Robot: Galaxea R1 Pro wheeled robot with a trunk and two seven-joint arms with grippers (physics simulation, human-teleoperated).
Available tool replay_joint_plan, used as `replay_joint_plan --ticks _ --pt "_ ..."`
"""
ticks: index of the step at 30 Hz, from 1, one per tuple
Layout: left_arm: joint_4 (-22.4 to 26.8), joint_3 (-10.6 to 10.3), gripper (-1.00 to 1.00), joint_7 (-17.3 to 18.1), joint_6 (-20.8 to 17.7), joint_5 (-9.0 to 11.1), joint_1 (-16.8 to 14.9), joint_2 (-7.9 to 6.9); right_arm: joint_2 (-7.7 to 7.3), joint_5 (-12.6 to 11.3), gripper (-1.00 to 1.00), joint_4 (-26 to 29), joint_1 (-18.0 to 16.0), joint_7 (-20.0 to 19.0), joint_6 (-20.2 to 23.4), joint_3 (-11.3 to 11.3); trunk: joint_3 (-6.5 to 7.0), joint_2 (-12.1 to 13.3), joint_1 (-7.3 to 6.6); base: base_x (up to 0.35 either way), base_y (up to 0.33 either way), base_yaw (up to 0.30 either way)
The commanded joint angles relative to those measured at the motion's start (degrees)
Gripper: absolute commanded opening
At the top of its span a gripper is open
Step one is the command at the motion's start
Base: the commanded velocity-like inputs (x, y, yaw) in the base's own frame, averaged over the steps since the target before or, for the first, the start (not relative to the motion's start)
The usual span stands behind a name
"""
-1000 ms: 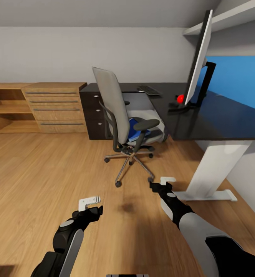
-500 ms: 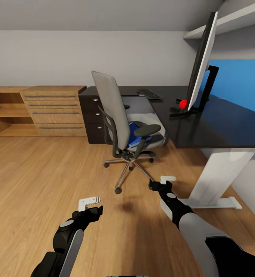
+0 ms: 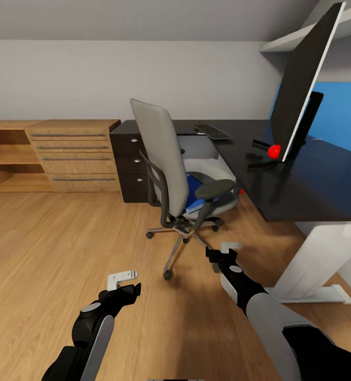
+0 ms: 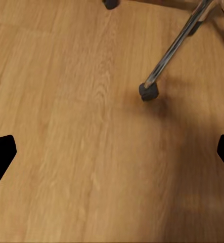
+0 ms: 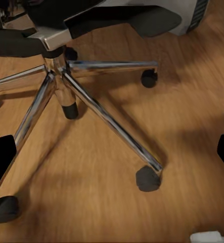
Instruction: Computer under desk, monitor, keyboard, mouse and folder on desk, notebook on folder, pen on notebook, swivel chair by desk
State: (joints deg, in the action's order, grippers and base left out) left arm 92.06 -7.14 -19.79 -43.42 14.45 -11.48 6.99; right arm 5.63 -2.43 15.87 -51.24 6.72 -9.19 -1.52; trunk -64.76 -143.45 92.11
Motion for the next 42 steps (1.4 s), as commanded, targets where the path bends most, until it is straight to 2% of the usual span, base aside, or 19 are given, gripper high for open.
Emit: replay_joint_plan --ticks 1,9,13,15,21,42 --pt "0.1 0.0 1.00 -0.6 -0.2 0.6 0.0 0.01 -0.02 -0.2 1.00 -0.1 0.0 0.2 -0.2 -0.2 -0.05 0.0 0.00 0.080 0.009 0.000" --pt "-0.2 -0.1 1.00 -0.7 -0.2 0.6 0.0 -0.03 -0.08 -0.3 1.00 -0.1 0.0 0.3 -2.1 -0.1 -0.05 0.0 0.00 0.124 0.002 0.000" --pt "-0.6 -0.1 1.00 -0.8 -0.2 0.6 0.0 0.02 -0.27 -0.1 1.00 -0.2 0.0 0.3 -5.1 -0.1 -0.05 0.0 0.00 0.062 0.000 0.000" --pt "-0.6 0.0 1.00 -0.9 -0.2 0.5 0.0 0.02 -0.39 -0.1 1.00 -0.4 0.1 0.7 -8.4 -0.1 -0.05 0.0 0.00 0.016 0.000 0.000" --pt "-0.7 0.0 1.00 -1.0 -0.1 0.5 0.0 -0.04 -0.36 0.0 1.00 -0.6 0.2 2.7 -11.0 -0.1 -0.05 0.0 0.00 0.035 0.000 0.000" --pt "-0.7 0.5 1.00 -1.1 -0.1 0.5 0.0 -0.05 -0.41 -0.2 1.00 -0.6 0.2 2.9 -11.6 -0.1 -0.05 0.0 0.00 0.161 0.000 0.000"
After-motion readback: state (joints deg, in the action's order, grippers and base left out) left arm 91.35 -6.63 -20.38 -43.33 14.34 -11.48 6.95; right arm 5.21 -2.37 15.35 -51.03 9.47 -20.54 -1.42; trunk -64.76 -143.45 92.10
